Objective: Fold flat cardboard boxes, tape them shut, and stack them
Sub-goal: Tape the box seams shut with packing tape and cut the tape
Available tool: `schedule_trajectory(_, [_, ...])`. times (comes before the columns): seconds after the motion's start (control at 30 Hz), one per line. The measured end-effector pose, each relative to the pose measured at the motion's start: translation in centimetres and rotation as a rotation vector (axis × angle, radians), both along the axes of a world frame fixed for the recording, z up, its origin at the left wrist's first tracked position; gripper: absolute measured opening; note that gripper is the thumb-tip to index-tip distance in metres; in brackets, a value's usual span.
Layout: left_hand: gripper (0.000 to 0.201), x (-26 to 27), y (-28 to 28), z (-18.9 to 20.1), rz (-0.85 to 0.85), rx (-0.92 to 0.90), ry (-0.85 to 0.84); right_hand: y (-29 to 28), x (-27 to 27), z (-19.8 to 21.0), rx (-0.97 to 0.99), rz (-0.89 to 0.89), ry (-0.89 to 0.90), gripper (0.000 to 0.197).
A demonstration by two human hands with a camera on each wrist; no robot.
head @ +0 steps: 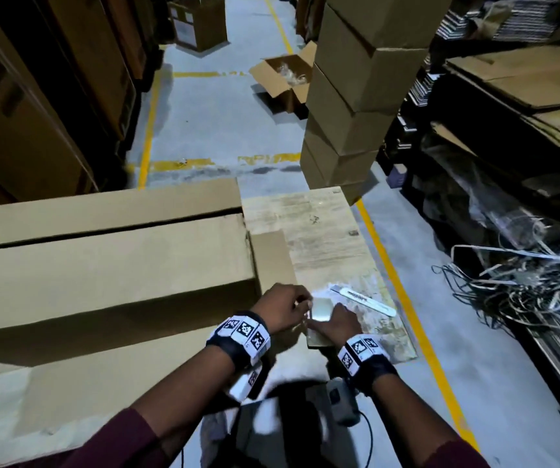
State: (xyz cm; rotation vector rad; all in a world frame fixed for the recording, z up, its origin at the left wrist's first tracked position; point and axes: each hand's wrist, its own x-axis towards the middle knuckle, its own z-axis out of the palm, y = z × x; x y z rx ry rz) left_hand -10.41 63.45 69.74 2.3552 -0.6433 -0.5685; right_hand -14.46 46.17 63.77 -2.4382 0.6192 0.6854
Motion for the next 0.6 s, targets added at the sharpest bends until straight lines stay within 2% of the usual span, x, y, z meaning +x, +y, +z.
schedule_trajectory(0.07, [0.025, -0.9, -0.5, -3.4, 0.157, 0.071, 0.138, 0.0, 0.0, 0.3, 0.014, 0.023, -0.031, 0.065])
schedule_trajectory(0.13, [0.038, -2.0, -1.3, -6.5, 0.260, 0.166, 0.234, -0.3, -0.1, 0.7, 0.015, 0.052, -0.051, 0.056])
schedule_trajectory(0.2, [0.053, -3.1, -2.7, -8.8, 0.287, 0.178, 0.326, -1.2, -0.6, 1.0, 0.046, 0.040, -0.115, 0.053])
schedule_trajectory(0.23, [0.063, -3.4, -3.5, -9.2, 0.313, 0.109, 0.397, -1.8, -0.9, 1.4, 0.074, 0.034, -0.161, 0.051])
schedule_trajectory(0.27, [0.077, -3.7, -4.6, -9.5, 0.398, -0.060, 0.534, -2.5, -1.2, 1.9, 0.104, 0.038, -0.205, 0.049])
schedule_trajectory(0.3, [0.087, -3.7, -5.6, -9.6, 0.567, -0.293, 0.718, -3.0, -1.4, 2.7, 0.136, 0.054, -0.248, 0.047])
schedule_trajectory(0.33, [0.088, -3.6, -6.5, -9.7, 0.721, -0.509, 0.910, -3.7, -1.6, 3.5, 0.162, 0.071, -0.283, 0.045])
schedule_trajectory(0.4, [0.073, -2.8, -8.4, -9.1, 0.860, -0.832, 1.069, -5.5, -2.0, 5.2, 0.183, 0.113, -0.327, 0.042])
schedule_trajectory(0.47, [0.055, -2.0, -9.9, -7.5, 0.936, -1.068, 1.138, -7.6, -2.4, 6.7, 0.187, 0.151, -0.359, 0.040])
schedule_trajectory(0.53, [0.038, -1.2, -10.9, -6.3, 0.967, -1.140, 1.095, -9.8, -3.2, 8.1, 0.223, 0.165, -0.401, 0.041])
schedule_trajectory(0.6, [0.022, -0.7, -11.3, -5.1, 0.991, -1.078, 0.961, -11.6, -4.0, 9.2, 0.293, 0.160, -0.453, 0.049])
